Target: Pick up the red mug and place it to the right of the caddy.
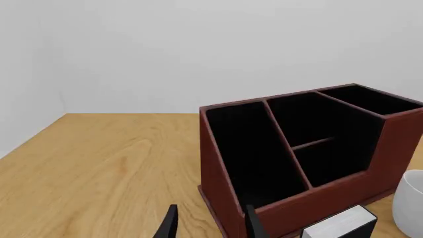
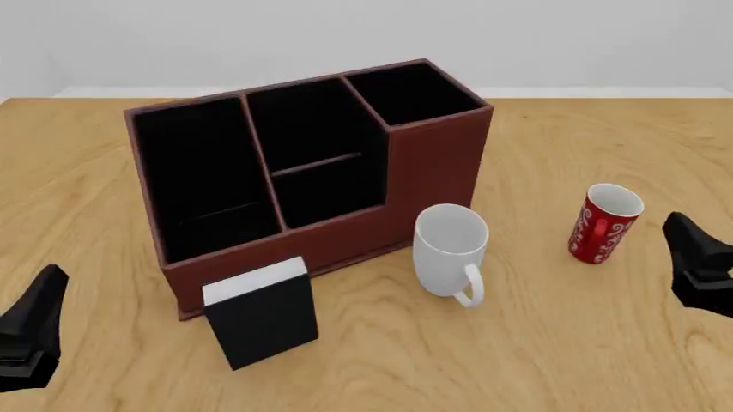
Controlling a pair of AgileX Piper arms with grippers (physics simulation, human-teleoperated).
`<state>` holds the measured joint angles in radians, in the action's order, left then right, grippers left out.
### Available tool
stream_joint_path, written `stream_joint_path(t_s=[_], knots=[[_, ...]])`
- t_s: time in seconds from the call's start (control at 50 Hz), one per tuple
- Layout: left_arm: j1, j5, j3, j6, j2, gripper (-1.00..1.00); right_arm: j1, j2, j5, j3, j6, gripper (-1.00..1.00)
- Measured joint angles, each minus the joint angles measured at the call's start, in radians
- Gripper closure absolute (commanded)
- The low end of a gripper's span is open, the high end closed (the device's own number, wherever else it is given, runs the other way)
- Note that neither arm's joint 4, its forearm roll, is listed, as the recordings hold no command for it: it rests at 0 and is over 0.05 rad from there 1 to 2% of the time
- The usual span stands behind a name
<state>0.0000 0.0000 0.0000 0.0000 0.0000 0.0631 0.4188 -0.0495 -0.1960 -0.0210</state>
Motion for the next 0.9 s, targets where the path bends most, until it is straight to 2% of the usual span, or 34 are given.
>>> stream_joint_path(t_s=[0.18, 0.5, 0.9], knots=[[0.000, 0.000, 0.000, 0.000, 0.000, -1.00, 0.009, 0.165, -0.048, -0.051, 0.003, -1.00], [0.000, 0.000, 0.000, 0.000, 0.000, -1.00, -0.008, 0.444, -0.167, -0.111, 0.052, -1.00], [0.000, 0.000, 0.000, 0.000, 0.000, -1.00, 0.001, 0.638, -0.258, -0.142, 0.074, -1.00]])
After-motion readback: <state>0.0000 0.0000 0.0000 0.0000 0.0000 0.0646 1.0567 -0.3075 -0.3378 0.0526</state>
